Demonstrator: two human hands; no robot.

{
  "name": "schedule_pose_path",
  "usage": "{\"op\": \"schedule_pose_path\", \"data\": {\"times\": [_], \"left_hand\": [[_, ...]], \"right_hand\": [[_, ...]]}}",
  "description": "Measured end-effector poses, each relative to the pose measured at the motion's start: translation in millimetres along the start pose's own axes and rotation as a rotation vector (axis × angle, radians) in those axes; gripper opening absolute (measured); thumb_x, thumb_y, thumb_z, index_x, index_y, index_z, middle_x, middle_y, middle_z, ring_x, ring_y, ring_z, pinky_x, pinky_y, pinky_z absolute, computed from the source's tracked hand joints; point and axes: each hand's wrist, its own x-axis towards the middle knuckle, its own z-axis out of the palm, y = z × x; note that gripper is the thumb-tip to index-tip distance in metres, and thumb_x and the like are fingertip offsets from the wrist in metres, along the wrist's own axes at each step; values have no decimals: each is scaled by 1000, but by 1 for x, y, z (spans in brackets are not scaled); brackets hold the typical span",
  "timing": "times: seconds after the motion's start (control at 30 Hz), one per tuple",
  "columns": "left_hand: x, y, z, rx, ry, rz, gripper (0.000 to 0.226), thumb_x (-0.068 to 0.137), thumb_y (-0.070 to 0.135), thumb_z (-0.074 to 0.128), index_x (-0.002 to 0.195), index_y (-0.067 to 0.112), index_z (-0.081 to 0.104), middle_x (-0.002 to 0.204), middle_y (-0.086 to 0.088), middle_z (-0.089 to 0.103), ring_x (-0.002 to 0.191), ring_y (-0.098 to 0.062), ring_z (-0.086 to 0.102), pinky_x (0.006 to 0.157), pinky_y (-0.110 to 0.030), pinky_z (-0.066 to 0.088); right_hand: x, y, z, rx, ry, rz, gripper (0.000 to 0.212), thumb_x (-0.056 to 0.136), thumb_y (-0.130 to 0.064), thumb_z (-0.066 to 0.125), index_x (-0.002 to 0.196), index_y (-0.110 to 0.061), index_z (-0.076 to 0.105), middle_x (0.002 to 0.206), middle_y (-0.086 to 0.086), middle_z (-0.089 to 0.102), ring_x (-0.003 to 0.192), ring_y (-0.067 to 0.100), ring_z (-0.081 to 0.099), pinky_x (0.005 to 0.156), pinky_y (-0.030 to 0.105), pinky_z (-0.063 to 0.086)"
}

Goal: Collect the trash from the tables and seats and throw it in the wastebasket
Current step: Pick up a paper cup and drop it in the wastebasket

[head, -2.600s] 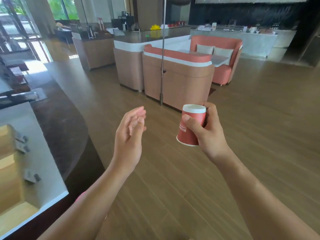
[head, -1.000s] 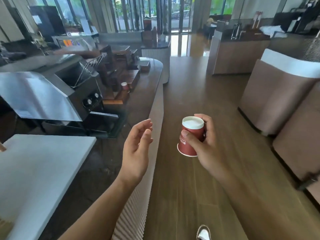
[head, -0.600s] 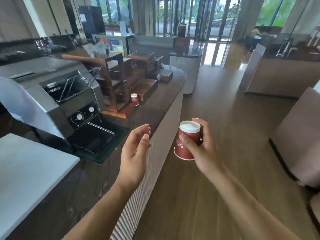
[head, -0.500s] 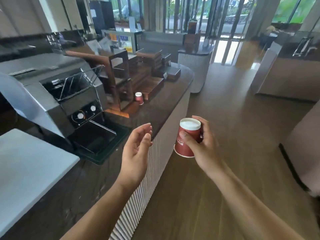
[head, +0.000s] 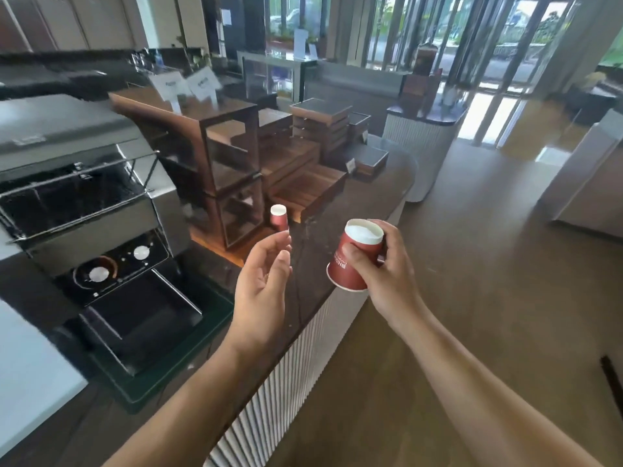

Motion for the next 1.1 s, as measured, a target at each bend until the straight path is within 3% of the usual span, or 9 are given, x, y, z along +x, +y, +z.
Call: {"op": "schedule_pose_path", "data": {"times": [0.1,0.27,0.4,0.53,0.77,0.93,1.1], "left_hand": [[54,-13,11,15,28,1,29,110,14,49,137,16,62,136,5,66,126,-4,62,111,-45,52],[116,-38,23,88,72,-17,28,112,18,48,134,24,63,131,17,68,128,-3,61,114,-47,50],[150,-64,30,123,145,-46,26,106,32,50,129,34,63,126,26,68,126,-1,62,112,-45,52],[180,-91,41,169,260,-98,39,99,43,49,134,29,63,131,18,66,128,-2,60,113,-46,52],[243,-128,71,261,496,-143,54,95,56,49,137,24,62,134,14,65,129,-4,60,112,-44,53],[277,-154,90,272,624,-198,42,100,42,51,136,25,63,131,14,66,128,-4,60,111,-43,53],[291,-175,101,293,711,-242,38,101,43,52,135,30,63,130,22,65,130,-2,59,111,-41,53]], "right_hand": [[65,15,14,-42,-12,-17,70,70,-63,71,131,-32,58,126,-17,63,116,7,62,94,24,49],[149,48,42,-30,-78,19,53,72,-55,75,120,-48,55,119,-23,63,112,-1,60,95,23,49],[207,84,69,-59,-154,31,57,77,-46,78,128,-37,53,120,-23,61,109,-12,56,83,6,42],[267,129,96,-97,-280,58,59,87,-33,84,136,-30,51,128,-10,61,113,8,58,82,12,41],[359,202,147,-113,-507,40,57,83,-29,84,129,-35,50,120,-14,61,111,10,59,88,26,47],[399,235,182,-169,-646,29,71,84,-37,81,142,-41,38,131,-12,59,120,15,58,101,37,51],[418,265,209,-272,-805,-79,78,91,-41,78,154,-37,31,147,-6,53,129,12,50,103,33,43]]}}
